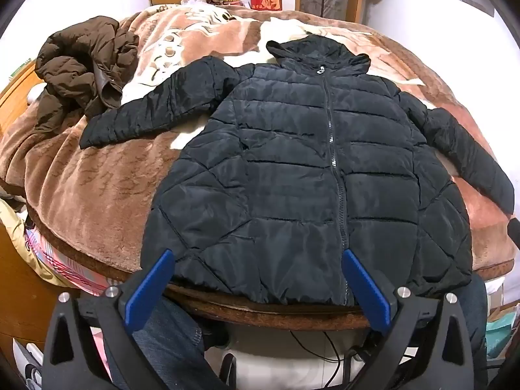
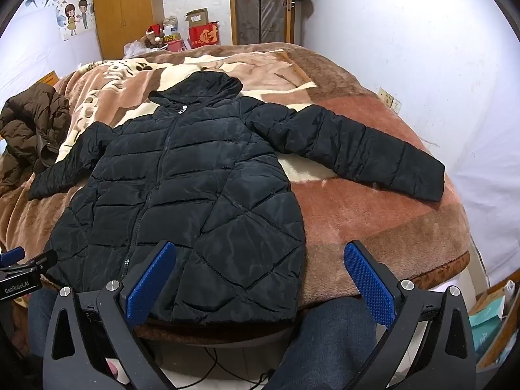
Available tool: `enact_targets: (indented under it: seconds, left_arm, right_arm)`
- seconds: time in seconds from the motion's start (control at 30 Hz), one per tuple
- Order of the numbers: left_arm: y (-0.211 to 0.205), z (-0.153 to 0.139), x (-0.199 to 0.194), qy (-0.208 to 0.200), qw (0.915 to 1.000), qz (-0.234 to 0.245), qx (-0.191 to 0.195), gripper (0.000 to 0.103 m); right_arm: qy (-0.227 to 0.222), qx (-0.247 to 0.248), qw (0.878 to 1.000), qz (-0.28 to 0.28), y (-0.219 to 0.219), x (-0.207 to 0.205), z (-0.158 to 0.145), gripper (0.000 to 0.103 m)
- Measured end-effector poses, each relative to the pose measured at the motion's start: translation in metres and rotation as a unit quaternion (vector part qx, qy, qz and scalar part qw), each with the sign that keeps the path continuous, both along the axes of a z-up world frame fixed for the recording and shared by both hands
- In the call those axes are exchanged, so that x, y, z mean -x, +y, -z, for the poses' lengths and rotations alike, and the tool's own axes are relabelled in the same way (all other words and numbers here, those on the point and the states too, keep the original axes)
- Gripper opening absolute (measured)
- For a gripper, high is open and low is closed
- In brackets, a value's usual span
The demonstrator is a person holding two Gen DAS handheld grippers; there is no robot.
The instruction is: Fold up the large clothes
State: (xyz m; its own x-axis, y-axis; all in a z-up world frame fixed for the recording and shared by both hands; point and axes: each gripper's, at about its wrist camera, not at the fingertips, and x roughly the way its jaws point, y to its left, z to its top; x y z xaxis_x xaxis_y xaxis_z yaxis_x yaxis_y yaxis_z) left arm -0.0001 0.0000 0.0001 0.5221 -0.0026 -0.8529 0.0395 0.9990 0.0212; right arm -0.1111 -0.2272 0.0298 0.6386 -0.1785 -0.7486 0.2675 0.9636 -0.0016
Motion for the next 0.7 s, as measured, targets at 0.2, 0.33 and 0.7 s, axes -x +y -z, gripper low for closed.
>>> enact_targets:
  seconds: [0.2,0.33,0.7]
  left_arm:
    - [0.0001,0.0000,-0.0001,0.001,1.0000,0.000,-0.001,0.103]
    - [0.0014,0.0003,-0.0008,0.000,1.0000,0.001,0.000,0.103]
    - [-0.0011,-0.0022,-0.0007,0.000,1.0000,0.002,-0.004,0.103]
  right_arm:
    - [0.001,0.001,1.000,0.001,0.0003,-0.0004,0.0007,0.103]
    - [0.002,0.003,1.000,0.001,0.0006,-0.0006,0.0008,0.103]
    - [0.003,0.003,1.000,0.001,-0.0017,-0.0022,0.0020,0.103]
